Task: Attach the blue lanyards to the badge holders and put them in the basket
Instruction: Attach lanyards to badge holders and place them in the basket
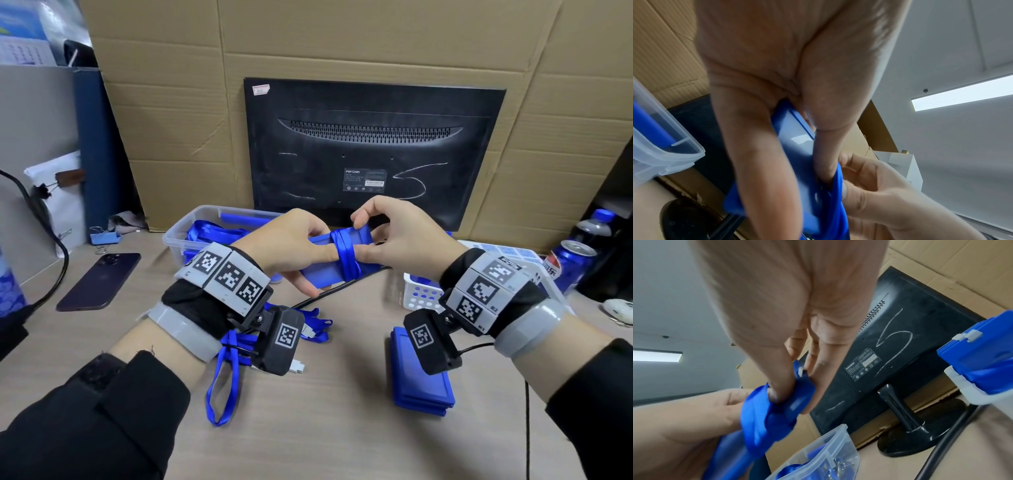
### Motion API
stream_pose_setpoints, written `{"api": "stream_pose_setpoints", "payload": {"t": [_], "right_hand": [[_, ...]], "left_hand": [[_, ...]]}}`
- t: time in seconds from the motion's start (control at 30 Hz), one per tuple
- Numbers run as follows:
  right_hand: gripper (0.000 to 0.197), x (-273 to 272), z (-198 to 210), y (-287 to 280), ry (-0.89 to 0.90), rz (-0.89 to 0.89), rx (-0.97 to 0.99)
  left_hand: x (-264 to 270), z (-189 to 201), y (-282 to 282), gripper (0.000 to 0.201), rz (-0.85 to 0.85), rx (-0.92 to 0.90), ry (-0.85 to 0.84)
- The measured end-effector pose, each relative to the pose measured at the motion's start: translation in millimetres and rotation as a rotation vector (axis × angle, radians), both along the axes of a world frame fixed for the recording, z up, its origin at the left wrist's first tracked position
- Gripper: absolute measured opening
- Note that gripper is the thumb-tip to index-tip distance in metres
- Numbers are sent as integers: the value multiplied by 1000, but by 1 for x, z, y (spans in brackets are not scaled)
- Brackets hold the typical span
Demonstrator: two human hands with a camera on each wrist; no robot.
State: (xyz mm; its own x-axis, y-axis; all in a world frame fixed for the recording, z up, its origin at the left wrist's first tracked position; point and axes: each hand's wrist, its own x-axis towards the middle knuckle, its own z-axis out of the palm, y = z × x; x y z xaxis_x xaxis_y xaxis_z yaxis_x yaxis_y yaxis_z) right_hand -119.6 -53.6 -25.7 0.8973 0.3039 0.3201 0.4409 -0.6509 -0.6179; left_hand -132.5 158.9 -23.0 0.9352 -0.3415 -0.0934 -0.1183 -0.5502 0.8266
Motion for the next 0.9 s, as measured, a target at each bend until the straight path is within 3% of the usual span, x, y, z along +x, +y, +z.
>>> {"api": "stream_pose_setpoints", "payload": {"t": [0.17,0.47,0.67,0.9], "right_hand": [[57,-6,1,-5,99,42,-1],[22,-2,-3,-15,222,-18,170],[12,-6,3,-33,271,-98,187],[21,-15,7,-64,282,-195,197]], "left_hand": [[-2,3,-5,26,-61,64,-11],[2,5,-16,21,-31,-60,71],[0,6,-33,54,47,-195,114],[-2,7,-61,54,-28,-185,89]]}}
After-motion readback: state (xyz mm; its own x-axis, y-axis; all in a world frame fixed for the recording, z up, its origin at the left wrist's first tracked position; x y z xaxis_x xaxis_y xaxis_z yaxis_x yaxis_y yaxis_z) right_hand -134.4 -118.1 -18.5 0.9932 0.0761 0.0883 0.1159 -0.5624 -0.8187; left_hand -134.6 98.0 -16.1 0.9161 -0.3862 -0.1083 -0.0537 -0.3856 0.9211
